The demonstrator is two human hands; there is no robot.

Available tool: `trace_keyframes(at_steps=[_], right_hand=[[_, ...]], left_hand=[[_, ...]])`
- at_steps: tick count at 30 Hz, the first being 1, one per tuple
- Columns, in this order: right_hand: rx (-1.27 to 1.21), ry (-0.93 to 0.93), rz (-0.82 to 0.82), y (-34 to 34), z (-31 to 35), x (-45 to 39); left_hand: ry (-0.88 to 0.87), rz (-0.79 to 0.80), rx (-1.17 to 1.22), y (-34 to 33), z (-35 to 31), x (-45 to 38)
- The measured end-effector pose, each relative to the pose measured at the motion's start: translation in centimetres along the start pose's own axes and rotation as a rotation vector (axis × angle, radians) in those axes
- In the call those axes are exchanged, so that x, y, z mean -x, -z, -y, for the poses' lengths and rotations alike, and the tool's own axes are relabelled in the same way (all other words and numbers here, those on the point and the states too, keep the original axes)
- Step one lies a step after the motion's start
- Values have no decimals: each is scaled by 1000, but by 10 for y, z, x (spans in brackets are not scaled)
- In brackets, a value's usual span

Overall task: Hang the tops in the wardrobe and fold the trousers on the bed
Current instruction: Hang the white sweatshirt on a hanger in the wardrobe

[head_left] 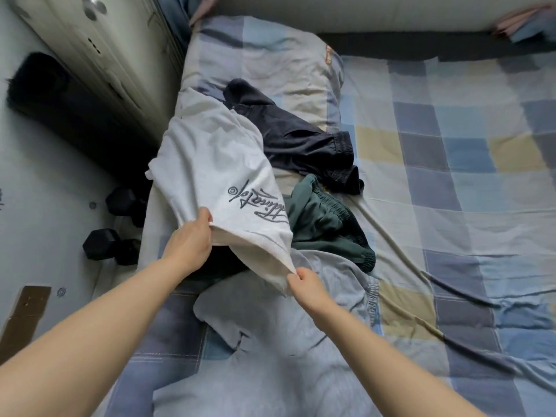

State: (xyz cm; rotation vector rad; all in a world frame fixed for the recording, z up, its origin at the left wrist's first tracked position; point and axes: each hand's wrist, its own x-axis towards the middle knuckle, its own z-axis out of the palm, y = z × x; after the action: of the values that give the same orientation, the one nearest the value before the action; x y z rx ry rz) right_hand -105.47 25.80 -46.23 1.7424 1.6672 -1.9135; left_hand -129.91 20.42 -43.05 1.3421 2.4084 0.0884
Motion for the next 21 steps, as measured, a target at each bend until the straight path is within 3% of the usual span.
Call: trace_keyframes(at_steps=[5, 10, 14, 21], right_hand=[[-173, -74, -18, 17, 30, 63], [-149, 113, -145, 41, 91, 134], [-51, 309, -318, 66, 155, 192], [-77, 680, -471, 109, 281, 313]], left_hand=[[-120, 68, -92, 68, 15, 59], [-139, 45, -14, 153, 5, 108], [-193, -84, 140, 237, -9, 127], [-335, -416, 268, 401, -44, 155]])
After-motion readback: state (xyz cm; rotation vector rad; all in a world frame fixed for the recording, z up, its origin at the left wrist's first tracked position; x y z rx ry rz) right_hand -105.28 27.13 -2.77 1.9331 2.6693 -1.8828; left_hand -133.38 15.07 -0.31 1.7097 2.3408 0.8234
